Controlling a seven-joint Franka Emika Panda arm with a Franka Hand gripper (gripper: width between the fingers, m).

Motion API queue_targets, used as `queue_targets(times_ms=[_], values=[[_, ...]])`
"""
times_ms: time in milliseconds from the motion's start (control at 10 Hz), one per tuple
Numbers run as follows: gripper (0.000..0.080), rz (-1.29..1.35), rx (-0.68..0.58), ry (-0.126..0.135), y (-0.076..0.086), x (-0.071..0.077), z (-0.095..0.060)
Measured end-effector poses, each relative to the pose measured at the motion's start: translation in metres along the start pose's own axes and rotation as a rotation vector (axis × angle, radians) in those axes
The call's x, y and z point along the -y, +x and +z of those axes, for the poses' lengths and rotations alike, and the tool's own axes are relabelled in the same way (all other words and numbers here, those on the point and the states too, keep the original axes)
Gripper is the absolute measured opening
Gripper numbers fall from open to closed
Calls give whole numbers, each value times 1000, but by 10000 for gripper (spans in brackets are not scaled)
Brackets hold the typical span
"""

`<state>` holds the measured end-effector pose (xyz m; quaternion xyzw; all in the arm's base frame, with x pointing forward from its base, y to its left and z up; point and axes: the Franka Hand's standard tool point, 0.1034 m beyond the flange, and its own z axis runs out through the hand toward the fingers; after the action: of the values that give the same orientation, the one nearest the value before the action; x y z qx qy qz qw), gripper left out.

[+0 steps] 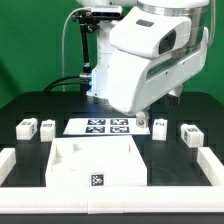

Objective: Assemble one leg

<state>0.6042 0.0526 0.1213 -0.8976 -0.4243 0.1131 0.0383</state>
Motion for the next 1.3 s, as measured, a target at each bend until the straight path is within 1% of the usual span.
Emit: queue_targets(times_ms=[300,400,500,600,700,800,1300], values=[[650,0,0,0,0,0,0],[650,2,-1,-2,-4,-2,1],[650,-59,-62,-33,-13,-5,8],[650,-137,-131,-77,-36,1,24],[650,-221,-170,-116,-58,9,37],[650,-241,-178,-132,-66,13,42],[650,-238,-178,-133,-66,13,43]])
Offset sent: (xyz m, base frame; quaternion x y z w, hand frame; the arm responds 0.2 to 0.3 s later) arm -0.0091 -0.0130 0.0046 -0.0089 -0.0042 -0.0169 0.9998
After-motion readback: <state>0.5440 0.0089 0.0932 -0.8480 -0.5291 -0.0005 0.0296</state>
